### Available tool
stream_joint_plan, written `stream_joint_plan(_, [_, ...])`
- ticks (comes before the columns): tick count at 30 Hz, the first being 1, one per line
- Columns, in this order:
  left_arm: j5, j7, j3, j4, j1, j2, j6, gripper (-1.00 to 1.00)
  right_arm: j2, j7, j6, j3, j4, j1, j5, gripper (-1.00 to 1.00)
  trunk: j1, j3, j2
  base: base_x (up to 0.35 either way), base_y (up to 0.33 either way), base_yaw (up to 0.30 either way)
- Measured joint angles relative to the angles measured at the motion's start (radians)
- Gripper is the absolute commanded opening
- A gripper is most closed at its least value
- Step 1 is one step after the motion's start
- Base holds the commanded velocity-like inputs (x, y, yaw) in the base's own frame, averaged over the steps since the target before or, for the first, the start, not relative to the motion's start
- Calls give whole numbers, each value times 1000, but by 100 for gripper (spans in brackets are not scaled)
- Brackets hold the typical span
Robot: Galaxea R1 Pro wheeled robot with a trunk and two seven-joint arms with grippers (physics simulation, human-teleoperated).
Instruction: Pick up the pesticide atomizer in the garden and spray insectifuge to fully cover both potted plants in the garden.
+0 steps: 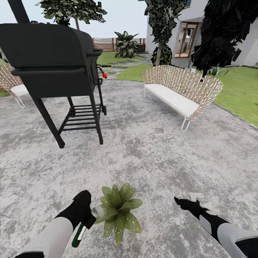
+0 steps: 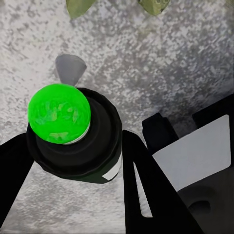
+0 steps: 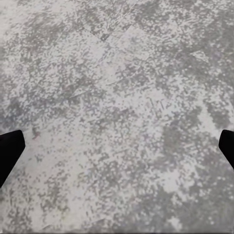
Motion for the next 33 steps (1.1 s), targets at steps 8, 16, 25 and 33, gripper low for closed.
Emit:
stream_joint_plan(8, [0,0,0,1,0,0,0,-100,0,0,0,0,0,0,0,100,0,0,0,-3,10,-214])
stream_joint_plan(16, [0,0,0,1,2,0,1,-100,0,0,0,0,0,1,-1,100,0,0,0,0,255,-95])
stream_joint_plan(25, [0,2,1,2,8,1,-1,-100,-1,0,0,0,0,0,-1,100,0,0,0,0,74,-170])
stream_joint_plan(33, [0,3,1,3,11,3,-1,-100,-1,-1,0,-1,0,0,-1,100,0,0,0,0,53,-99])
